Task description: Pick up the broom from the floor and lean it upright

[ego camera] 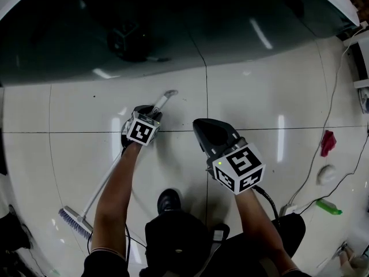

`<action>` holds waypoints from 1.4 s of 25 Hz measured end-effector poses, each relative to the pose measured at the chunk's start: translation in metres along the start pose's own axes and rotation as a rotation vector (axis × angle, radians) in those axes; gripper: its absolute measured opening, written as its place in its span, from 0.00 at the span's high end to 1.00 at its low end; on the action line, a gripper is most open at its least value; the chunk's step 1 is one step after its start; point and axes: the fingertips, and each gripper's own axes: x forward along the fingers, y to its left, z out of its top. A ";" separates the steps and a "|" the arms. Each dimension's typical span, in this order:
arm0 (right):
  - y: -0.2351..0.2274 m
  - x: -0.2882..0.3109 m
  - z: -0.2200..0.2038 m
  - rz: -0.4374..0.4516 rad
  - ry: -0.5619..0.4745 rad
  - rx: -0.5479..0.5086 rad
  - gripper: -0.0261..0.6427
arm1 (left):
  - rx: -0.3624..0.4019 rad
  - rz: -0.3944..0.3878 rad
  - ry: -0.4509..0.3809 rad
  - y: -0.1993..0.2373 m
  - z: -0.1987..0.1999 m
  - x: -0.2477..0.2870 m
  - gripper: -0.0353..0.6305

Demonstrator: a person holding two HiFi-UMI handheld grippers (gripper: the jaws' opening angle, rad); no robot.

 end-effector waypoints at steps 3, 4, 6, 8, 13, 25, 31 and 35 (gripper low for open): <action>-0.004 -0.001 0.002 -0.009 -0.008 0.011 0.96 | 0.034 -0.004 0.036 -0.001 -0.005 0.003 0.79; -0.004 -0.002 0.004 -0.011 -0.012 0.013 0.96 | 0.038 -0.010 0.045 -0.003 -0.005 0.002 0.79; -0.005 -0.005 0.009 -0.013 -0.020 0.013 0.96 | 0.042 -0.017 0.052 -0.009 0.000 -0.005 0.79; -0.006 -0.009 0.015 -0.014 -0.030 0.010 0.96 | 0.046 -0.023 0.030 -0.017 0.008 -0.016 0.79; 0.002 -0.018 0.040 -0.002 -0.056 0.019 0.96 | 0.060 -0.026 -0.061 -0.027 0.041 -0.068 0.80; 0.099 -0.113 0.179 0.099 -0.050 0.008 0.96 | 0.059 0.010 -0.157 -0.075 0.114 -0.298 0.80; 0.150 -0.175 0.272 0.133 -0.042 -0.014 0.96 | 0.048 0.060 -0.229 -0.090 0.171 -0.427 0.80; 0.191 -0.205 0.336 0.169 -0.058 -0.053 0.96 | 0.034 0.138 -0.282 -0.077 0.206 -0.520 0.80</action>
